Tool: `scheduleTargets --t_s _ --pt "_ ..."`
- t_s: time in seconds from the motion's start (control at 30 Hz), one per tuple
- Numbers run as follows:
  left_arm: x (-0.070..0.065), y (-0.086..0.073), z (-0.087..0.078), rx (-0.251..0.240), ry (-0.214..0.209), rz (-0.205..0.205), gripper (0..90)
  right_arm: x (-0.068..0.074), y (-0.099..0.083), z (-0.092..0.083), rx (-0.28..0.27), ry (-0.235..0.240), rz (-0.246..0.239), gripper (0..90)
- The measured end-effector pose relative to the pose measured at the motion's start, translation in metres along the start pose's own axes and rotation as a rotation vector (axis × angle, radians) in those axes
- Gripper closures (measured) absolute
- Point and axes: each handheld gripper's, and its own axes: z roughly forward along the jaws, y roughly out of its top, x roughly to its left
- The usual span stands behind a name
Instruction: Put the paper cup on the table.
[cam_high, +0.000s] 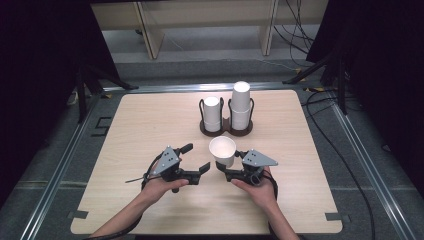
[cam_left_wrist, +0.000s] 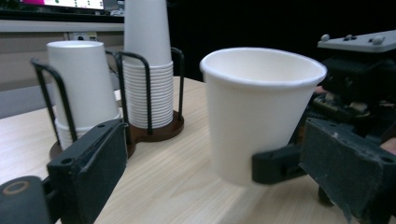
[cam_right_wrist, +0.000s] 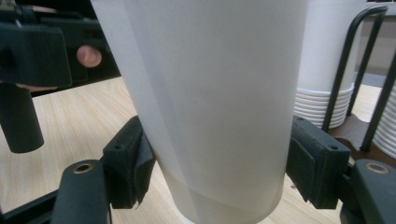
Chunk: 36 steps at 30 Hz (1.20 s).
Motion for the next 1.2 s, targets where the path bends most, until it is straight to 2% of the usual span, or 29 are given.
scheduleTargets --t_s 0.03,0.07,0.1,0.13,0.17,0.2,0.23,0.27,0.37,0.43,0.67,0.7,0.73,0.77,0.8,0.83,0.87,0.9,0.93,0.97,1.1,1.17,1.2 --pt "-0.001 0.001 0.002 0.002 -0.010 0.002 7.3 -0.001 0.000 0.000 0.017 -0.009 -0.021 30.7" --pt "-0.003 0.003 0.005 0.004 -0.017 0.002 7.3 0.000 -0.001 0.003 -0.003 -0.002 -0.021 30.7" --pt "-0.004 0.004 0.007 0.008 -0.026 0.008 7.3 0.000 -0.001 0.005 0.007 0.009 -0.013 30.7" --pt "-0.006 0.004 0.010 0.008 -0.031 0.008 7.2 0.001 -0.001 0.005 0.008 -0.007 -0.021 30.7" --pt "-0.007 0.005 0.012 0.013 -0.034 0.013 7.2 0.001 -0.002 0.007 0.004 0.015 -0.012 30.7" --pt "-0.008 0.005 0.015 0.013 -0.035 0.017 7.1 0.000 -0.002 0.009 -0.016 -0.007 -0.048 30.7" --pt "-0.010 0.006 0.017 0.015 -0.038 0.024 7.0 0.003 -0.002 0.008 0.009 0.004 -0.009 30.7" --pt "-0.011 0.007 0.020 0.011 -0.042 0.027 7.0 0.004 -0.002 0.008 0.014 0.011 0.003 30.7" --pt "-0.015 0.009 0.028 0.021 -0.045 0.048 5.4 0.004 -0.001 0.008 0.012 0.007 -0.016 30.7" --pt "-0.017 0.010 0.033 0.025 -0.052 0.057 4.9 0.005 -0.001 0.008 0.006 0.018 -0.007 30.7" --pt "-0.022 0.009 0.049 0.020 -0.059 0.045 8.3 0.005 -0.001 0.009 0.002 0.024 -0.029 30.7" --pt "-0.022 0.009 0.050 0.021 -0.059 0.043 9.6 0.004 -0.001 0.009 -0.002 0.019 -0.037 30.6" --pt "-0.023 0.008 0.051 0.001 -0.063 0.032 9.9 0.004 -0.001 0.009 0.003 0.017 -0.041 30.7" --pt "-0.023 0.008 0.052 -0.005 -0.065 0.028 10.4 0.005 -0.001 0.008 0.030 0.010 -0.026 30.7" --pt "-0.023 0.009 0.050 0.014 -0.058 0.035 11.6 0.005 -0.001 0.007 0.030 0.006 -0.027 30.7" --pt "-0.023 0.010 0.050 0.010 -0.055 0.044 13.9 0.006 -0.002 0.009 0.003 -0.009 -0.023 30.6" --pt "-0.023 0.010 0.050 0.008 -0.051 0.047 14.5 0.005 -0.002 0.008 0.009 -0.010 -0.034 30.6" --pt "-0.024 0.010 0.050 0.009 -0.048 0.052 15.4 0.006 -0.002 0.009 0.015 0.014 -0.020 30.6" --pt "-0.024 0.010 0.050 0.009 -0.048 0.060 16.1 0.006 -0.001 0.008 0.032 0.007 -0.011 30.4" --pt "-0.024 0.011 0.049 0.013 -0.041 0.071 16.9 0.006 -0.001 0.009 0.017 0.022 -0.007 30.3" --pt "-0.023 0.012 0.048 0.009 -0.048 0.073 19.4 0.007 0.000 0.008 0.022 0.005 -0.014 29.2" --pt "-0.022 0.012 0.049 -0.008 -0.045 0.071 19.7 0.006 0.001 0.009 0.016 0.008 -0.019 28.0" --pt "-0.022 0.014 0.048 -0.004 -0.040 0.075 19.9 0.007 0.001 0.008 0.033 -0.001 -0.021 26.6"
